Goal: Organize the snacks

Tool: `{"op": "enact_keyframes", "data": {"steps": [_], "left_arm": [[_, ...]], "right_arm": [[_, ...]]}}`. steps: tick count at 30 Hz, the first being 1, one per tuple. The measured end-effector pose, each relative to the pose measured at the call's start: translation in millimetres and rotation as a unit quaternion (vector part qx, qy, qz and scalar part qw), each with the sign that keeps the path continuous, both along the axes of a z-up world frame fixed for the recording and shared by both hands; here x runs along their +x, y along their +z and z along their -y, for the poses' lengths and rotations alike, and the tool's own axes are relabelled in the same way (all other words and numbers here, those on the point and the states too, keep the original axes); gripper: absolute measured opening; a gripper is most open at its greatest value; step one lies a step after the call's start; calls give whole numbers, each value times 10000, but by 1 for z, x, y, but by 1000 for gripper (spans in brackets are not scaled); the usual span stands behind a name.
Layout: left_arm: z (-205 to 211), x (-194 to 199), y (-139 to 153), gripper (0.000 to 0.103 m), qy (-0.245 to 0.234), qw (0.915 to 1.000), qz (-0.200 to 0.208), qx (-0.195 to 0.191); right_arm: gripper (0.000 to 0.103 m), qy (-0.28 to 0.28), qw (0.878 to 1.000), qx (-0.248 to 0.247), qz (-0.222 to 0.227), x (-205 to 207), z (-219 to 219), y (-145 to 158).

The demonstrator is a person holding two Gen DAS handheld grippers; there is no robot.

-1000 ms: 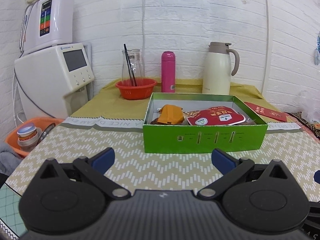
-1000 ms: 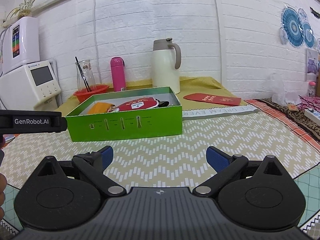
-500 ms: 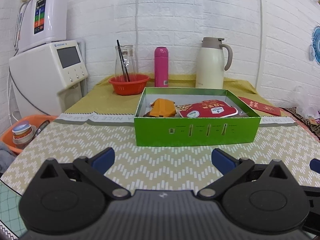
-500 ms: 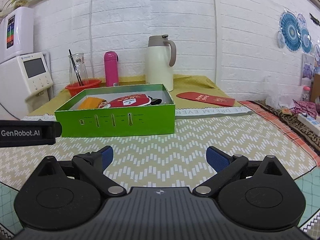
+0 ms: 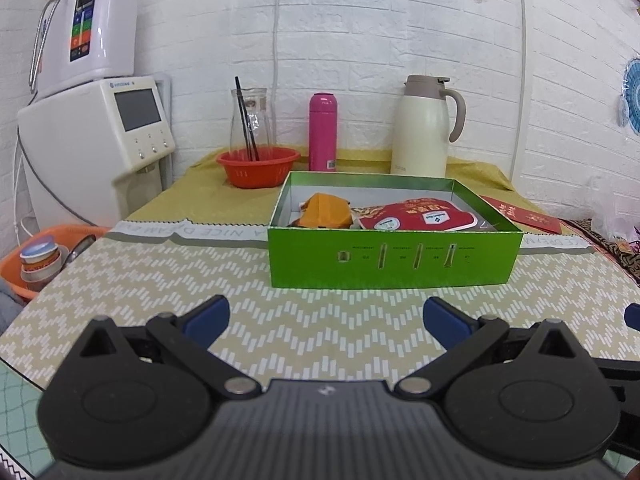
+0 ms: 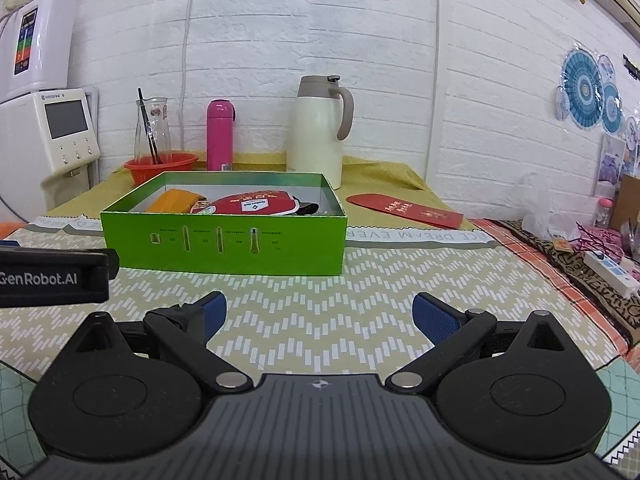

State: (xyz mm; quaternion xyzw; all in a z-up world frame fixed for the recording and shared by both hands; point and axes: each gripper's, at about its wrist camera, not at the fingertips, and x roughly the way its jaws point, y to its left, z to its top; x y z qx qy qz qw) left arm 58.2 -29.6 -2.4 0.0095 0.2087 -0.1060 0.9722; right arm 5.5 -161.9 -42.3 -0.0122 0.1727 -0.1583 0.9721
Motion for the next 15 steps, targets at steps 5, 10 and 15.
{"op": "enact_keyframes", "data": {"steps": [5, 10, 15], "left_arm": [[-2, -2, -3, 103, 218, 9992, 316, 50], [2, -1, -4, 103, 194, 9991, 313, 202], [5, 2, -5, 103, 203, 9992, 121, 314]], "right_arm": [[103, -111, 9999, 68, 32, -2, 4, -1], [103, -108, 9999, 106, 32, -1, 5, -2], [103, -120, 9998, 151, 26, -1, 6, -3]]}}
